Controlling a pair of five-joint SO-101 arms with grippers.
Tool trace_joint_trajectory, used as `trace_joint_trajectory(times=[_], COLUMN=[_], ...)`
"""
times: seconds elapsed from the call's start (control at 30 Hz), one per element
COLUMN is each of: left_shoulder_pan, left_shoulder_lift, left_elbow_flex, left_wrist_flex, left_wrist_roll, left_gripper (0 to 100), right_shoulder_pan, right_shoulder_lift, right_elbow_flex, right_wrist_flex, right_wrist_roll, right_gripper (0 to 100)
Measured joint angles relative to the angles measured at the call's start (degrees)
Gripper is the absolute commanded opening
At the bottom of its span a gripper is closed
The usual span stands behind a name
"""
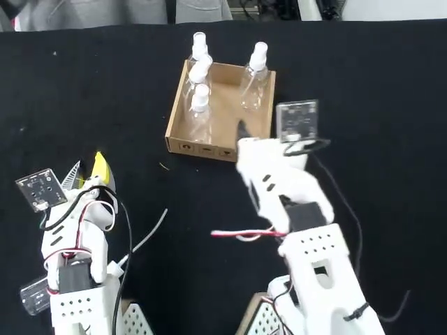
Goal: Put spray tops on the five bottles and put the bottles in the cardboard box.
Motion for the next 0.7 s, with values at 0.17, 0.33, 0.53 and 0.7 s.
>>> trace_joint_trajectory(times=[0.17,0.33,0.53,0.7], left_shoulder_pan=[0.09,-0.26,-2.29,-2.29], left_shoulder_lift=[0.00,0.00,0.00,0.00], left_elbow_flex=[0.00,0.00,0.00,0.00], left_wrist_flex=[0.00,0.00,0.00,0.00], left_wrist_roll=[-0.09,-0.09,0.00,-0.09], left_gripper=[14,14,14,14], right_shoulder_pan=[-5.36,-10.81,-16.18,-18.81], right_shoulder_lift=[0.00,0.00,0.00,0.00], right_elbow_flex=[0.00,0.00,0.00,0.00], right_wrist_flex=[4.40,5.19,7.82,7.82], right_wrist_roll=[0.35,3.16,4.92,4.92], right_gripper=[28.5,28.3,28.3,28.3])
